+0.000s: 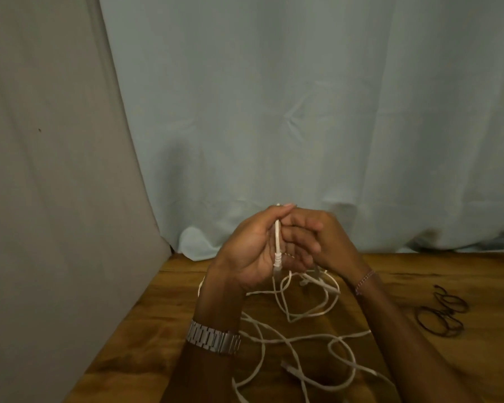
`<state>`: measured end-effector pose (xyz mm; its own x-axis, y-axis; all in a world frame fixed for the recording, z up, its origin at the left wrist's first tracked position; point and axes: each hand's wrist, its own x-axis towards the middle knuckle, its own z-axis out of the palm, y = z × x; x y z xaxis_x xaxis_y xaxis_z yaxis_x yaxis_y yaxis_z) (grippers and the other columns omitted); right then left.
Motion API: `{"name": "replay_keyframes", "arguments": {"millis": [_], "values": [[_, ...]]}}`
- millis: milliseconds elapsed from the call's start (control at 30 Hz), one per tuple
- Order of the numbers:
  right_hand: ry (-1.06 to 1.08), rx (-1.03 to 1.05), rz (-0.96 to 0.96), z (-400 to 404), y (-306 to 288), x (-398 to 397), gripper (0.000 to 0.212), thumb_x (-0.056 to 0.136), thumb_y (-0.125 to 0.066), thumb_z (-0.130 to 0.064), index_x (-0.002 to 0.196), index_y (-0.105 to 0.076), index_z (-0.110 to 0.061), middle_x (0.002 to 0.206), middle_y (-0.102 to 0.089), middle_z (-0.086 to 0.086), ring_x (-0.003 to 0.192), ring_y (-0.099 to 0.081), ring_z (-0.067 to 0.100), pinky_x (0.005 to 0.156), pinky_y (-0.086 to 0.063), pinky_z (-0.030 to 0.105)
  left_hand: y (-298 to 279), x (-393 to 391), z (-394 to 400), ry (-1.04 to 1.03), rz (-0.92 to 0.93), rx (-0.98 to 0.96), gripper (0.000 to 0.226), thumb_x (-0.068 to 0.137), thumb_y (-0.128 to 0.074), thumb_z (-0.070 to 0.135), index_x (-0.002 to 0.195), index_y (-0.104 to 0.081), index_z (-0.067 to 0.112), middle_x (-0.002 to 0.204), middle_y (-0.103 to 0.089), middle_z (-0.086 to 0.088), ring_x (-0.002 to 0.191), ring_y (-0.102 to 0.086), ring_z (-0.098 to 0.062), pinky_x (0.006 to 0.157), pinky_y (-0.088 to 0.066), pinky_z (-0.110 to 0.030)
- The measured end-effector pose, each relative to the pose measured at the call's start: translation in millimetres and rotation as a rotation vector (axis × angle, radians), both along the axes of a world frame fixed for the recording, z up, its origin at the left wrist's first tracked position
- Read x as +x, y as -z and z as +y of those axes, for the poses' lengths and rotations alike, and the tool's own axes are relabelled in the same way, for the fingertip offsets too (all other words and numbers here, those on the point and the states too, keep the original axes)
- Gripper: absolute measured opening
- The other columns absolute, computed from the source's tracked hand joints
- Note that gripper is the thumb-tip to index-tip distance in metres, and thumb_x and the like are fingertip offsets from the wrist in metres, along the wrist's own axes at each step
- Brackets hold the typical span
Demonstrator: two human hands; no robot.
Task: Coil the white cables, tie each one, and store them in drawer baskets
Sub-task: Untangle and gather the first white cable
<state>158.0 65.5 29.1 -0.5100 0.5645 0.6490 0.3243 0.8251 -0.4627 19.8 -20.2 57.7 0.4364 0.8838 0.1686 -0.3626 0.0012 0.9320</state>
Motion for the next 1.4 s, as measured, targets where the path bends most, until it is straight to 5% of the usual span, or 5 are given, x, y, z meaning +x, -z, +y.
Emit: {"name": "replay_keyframes", "arguments": {"millis": [100, 200, 333, 867, 1400], "values": [[0.069, 0.119, -0.190, -5, 10, -6, 0.019, 0.094, -0.056, -0.013, 0.106, -0.070, -0.017, 0.111, -0.072, 0.016, 0.106, -0.062, 0.007, 0.097, -0.040, 0.011, 1, 4, 3, -0.036, -0.115, 0.021, 0.043, 0.096, -0.039, 0.023, 0.109, -0.069, -0.006, 0.099, -0.075, -0.021, 0.082, -0.076, -0.027, 0.064, -0.063, -0.029], [-0.004, -0.026, -0.469, -16, 6, -5, 0.051, 0.096, -0.055, -0.026, 0.142, -0.051, -0.004, 0.140, -0.056, 0.018, 0.123, -0.056, 0.029, 0.090, -0.039, 0.019, 5, 6, 9, -0.076, -0.274, 0.048, 0.040, 0.099, -0.034, 0.006, 0.128, -0.049, -0.017, 0.125, -0.063, -0.033, 0.114, -0.066, -0.041, 0.095, -0.057, -0.040], [-0.059, -0.035, -0.591, -15, -6, 4, 0.013, 0.092, -0.065, -0.017, 0.089, -0.058, -0.028, 0.086, -0.063, -0.005, 0.077, -0.060, 0.013, 0.062, -0.043, 0.016, 9, -2, 18, -0.132, -0.342, 0.075, 0.045, 0.099, -0.029, 0.000, 0.139, -0.033, -0.021, 0.139, -0.050, -0.038, 0.130, -0.053, -0.045, 0.110, -0.046, -0.044], [-0.045, -0.132, -0.949, -55, -28, 23, 0.025, 0.102, -0.056, -0.037, 0.115, -0.069, -0.021, 0.097, -0.068, -0.002, 0.080, -0.064, 0.012, 0.081, -0.059, 0.034, 16, -5, 27, -0.393, -0.455, 0.055, 0.033, 0.104, -0.035, 0.009, 0.125, -0.052, -0.009, 0.114, -0.072, -0.021, 0.098, -0.073, -0.026, 0.086, -0.061, -0.038], [0.172, 0.607, -0.190, -42, -46, 47, 0.013, 0.085, -0.079, -0.020, 0.096, -0.076, -0.028, 0.089, -0.071, -0.007, 0.083, -0.054, 0.018, 0.076, -0.021, 0.026, 22, -5, 15, -0.392, 0.375, 0.166, 0.050, 0.109, -0.029, 0.033, 0.096, -0.060, -0.004, 0.054, -0.055, -0.006, 0.049, -0.045, -0.015, 0.050, -0.036, -0.025]]}}
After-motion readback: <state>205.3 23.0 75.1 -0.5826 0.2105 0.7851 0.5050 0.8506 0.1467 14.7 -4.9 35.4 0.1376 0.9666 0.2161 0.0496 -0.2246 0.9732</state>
